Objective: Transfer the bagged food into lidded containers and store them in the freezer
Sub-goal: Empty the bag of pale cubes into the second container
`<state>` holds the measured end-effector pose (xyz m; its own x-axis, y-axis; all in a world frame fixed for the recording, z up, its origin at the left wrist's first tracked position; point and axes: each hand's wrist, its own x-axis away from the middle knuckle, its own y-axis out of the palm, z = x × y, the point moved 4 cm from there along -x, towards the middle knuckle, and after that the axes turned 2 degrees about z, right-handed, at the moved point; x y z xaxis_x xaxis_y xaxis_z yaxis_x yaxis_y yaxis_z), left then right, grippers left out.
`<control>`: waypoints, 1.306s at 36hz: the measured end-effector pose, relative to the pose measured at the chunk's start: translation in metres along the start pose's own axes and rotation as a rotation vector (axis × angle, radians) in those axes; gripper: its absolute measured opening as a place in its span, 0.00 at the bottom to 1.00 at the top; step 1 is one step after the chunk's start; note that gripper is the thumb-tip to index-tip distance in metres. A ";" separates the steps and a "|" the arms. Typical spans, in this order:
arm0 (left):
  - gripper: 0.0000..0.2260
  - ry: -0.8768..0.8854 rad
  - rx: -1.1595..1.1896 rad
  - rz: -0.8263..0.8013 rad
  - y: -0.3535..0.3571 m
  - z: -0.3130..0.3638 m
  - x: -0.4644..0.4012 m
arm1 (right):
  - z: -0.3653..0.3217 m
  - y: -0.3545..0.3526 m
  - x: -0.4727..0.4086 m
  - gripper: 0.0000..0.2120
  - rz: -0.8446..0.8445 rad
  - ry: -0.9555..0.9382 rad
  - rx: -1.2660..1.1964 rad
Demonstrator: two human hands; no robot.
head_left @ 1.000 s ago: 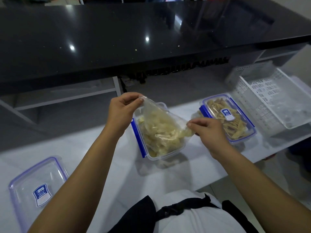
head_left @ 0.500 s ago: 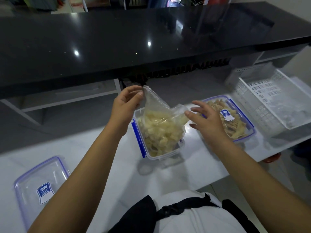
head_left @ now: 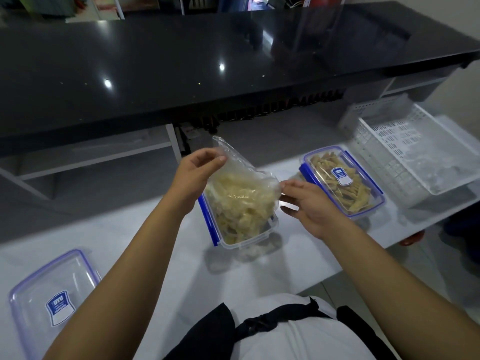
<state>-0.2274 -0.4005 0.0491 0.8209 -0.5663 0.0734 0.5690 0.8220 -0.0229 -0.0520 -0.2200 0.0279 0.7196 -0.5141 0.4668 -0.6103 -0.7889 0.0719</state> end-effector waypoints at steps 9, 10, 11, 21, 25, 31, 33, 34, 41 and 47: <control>0.03 0.026 0.034 0.081 -0.008 -0.002 0.000 | -0.001 -0.007 0.009 0.16 -0.072 -0.049 0.265; 0.03 0.024 0.034 0.083 -0.008 -0.002 0.000 | -0.001 -0.006 0.010 0.13 -0.061 -0.065 0.286; 0.03 0.020 0.034 0.085 -0.008 -0.002 0.001 | -0.001 -0.005 0.011 0.09 -0.050 -0.085 0.294; 0.04 0.002 0.096 0.185 -0.017 -0.006 0.001 | -0.061 -0.008 0.040 0.07 0.177 -0.620 0.410; 0.04 -0.006 0.133 0.199 -0.018 -0.005 0.000 | -0.075 0.000 0.050 0.08 0.156 -0.689 0.486; 0.03 0.006 0.201 0.209 -0.018 0.003 0.001 | -0.086 0.008 0.055 0.06 0.204 -0.678 0.449; 0.03 0.023 0.223 0.212 -0.019 0.007 0.001 | -0.090 0.010 0.057 0.02 0.202 -0.675 0.464; 0.03 0.032 0.226 0.214 -0.020 0.009 0.002 | -0.092 0.012 0.057 0.01 0.186 -0.660 0.469; 0.05 0.112 0.222 0.177 -0.024 0.020 0.001 | -0.099 0.007 0.052 0.03 0.143 -0.633 0.342; 0.14 0.003 0.149 0.013 -0.018 -0.006 0.001 | -0.042 0.009 0.031 0.24 -0.031 -0.393 0.198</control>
<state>-0.2369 -0.4164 0.0436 0.8284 -0.5555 0.0715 0.5451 0.8290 0.1245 -0.0492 -0.2288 0.0802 0.8311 -0.5482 0.0931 -0.5390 -0.8354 -0.1075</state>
